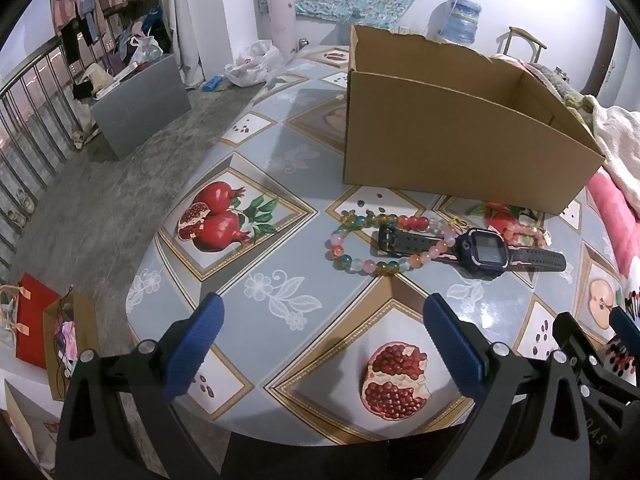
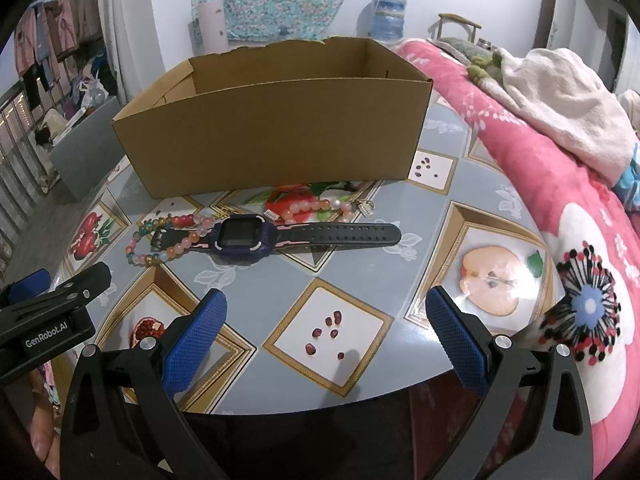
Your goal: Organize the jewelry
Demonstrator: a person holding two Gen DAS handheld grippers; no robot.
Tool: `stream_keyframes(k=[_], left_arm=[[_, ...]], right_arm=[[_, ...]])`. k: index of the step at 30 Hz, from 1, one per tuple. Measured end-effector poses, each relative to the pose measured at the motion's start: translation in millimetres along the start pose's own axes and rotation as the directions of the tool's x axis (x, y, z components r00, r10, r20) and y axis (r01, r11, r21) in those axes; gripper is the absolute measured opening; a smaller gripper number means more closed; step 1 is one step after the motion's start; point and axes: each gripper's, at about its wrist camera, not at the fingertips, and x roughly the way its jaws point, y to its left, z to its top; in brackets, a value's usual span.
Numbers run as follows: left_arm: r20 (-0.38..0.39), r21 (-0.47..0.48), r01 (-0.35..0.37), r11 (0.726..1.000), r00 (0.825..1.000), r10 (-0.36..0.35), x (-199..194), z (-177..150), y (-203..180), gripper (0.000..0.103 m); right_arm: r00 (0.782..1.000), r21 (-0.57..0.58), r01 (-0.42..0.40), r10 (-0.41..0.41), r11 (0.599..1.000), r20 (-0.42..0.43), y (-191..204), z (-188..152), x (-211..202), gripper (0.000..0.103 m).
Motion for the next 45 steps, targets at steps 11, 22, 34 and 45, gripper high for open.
stream_keyframes(k=[11, 22, 34, 45], left_arm=[[0.0, 0.001, 0.001, 1.0, 1.0, -0.001, -0.2, 0.1, 0.1, 0.098], [-0.001, 0.001, 0.001, 1.0, 1.0, -0.001, -0.3, 0.2, 0.3, 0.098], [0.0, 0.001, 0.001, 1.0, 1.0, -0.001, -0.7, 0.2, 1.0, 0.098], [-0.001, 0.001, 0.001, 1.0, 1.0, -0.001, -0.6, 0.4, 1.0, 0.098]], right_arm=[[1.0, -0.007, 0.0, 0.0, 1.0, 0.0, 2.6, 1.7, 1.0, 0.096], [1.0, -0.01, -0.002, 0.002, 1.0, -0.001, 4.3, 2.2, 1.3, 0.096], [1.0, -0.01, -0.002, 0.002, 1.0, -0.003, 4.6, 2.2, 1.3, 0.096], [1.0, -0.01, -0.002, 0.002, 1.0, -0.002, 4.2, 1.6, 1.4, 0.096]])
